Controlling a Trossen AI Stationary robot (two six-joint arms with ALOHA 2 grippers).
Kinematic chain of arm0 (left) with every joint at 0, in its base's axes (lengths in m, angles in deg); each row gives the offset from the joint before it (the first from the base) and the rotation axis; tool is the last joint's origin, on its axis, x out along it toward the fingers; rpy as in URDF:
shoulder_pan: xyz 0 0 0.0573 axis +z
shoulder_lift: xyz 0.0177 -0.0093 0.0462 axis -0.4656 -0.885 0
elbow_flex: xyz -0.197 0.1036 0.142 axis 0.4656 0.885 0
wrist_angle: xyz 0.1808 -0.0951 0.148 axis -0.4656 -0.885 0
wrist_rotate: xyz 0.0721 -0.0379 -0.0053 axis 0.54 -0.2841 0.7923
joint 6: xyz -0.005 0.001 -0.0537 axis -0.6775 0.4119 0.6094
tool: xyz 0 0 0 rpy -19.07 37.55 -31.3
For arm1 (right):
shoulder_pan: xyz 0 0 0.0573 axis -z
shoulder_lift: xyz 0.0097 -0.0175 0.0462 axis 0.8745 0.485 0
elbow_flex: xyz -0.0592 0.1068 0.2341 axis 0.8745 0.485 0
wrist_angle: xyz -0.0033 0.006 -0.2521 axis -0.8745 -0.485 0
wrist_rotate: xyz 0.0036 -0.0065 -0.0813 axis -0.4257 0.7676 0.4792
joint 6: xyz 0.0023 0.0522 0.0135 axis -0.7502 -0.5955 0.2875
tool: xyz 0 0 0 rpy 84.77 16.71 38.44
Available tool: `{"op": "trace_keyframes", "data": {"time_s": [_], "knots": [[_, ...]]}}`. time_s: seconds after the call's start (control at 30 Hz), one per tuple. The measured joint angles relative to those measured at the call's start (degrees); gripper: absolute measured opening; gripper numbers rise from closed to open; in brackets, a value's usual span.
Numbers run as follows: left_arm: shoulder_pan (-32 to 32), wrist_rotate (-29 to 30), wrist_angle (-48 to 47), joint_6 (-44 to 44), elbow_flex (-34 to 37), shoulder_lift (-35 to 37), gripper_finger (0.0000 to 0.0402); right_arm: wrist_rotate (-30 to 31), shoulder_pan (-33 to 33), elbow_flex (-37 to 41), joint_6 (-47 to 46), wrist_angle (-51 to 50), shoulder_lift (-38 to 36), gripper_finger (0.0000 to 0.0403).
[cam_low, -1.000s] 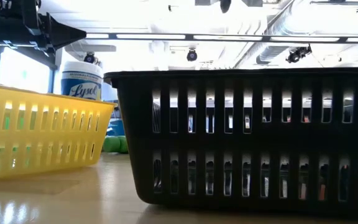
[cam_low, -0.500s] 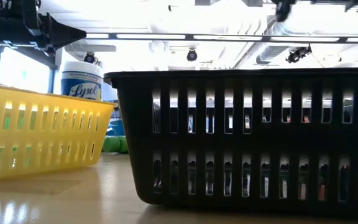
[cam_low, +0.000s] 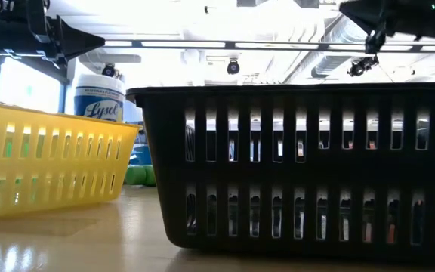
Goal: Pick & Place Travel size toiletries
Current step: Put the blue toothbrush into the yellow bin
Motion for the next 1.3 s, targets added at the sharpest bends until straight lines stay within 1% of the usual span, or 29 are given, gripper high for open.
{"op": "trace_keyframes", "data": {"time_s": [0.07,0.17,0.43,0.57,0.9,1.0,1.07,1.13,1.23,1.3], "knots": [[0.0,0.0,0.0,0.2,0.0,0.0,0.0000,1.4,0.0,2.6,0.0,1.7,-1.5,0.0003],[0.0,0.0,0.0,0.2,0.0,0.0,0.0000,1.3,0.0,5.2,-0.5,4.2,-2.8,0.0003],[0.0,0.0,0.5,0.1,0.0,0.0,0.0000,1.3,0.0,10.8,-2.8,7.2,-3.0,0.0003],[0.0,0.0,0.3,0.0,0.0,0.0,0.0000,1.4,0.0,11.1,-2.9,4.3,-2.9,0.0003],[0.0,0.0,1.1,0.3,0.0,0.0,0.0000,-0.2,0.0,11.2,-3.1,4.8,-2.9,0.0003],[0.0,0.0,2.3,1.2,0.0,-0.5,0.0000,-1.6,0.0,11.2,-3.2,4.9,-2.9,0.0003],[0.0,0.8,6.7,1.5,0.0,-1.6,0.0000,-1.7,0.0,11.2,-3.3,5.0,-2.9,0.0003],[0.0,0.7,9.5,0.7,-1.8,-3.7,0.0000,-1.7,0.0,11.2,-3.7,4.9,-2.9,0.0003],[0.0,-0.2,10.6,-1.7,-7.9,-9.8,0.0000,-1.7,0.0,11.2,-5.9,5.0,-2.9,0.0003],[0.0,-0.4,9.5,-3.3,-13.4,-15.4,0.0000,-1.6,0.0,11.3,-6.4,5.0,-2.9,0.0003]]}}
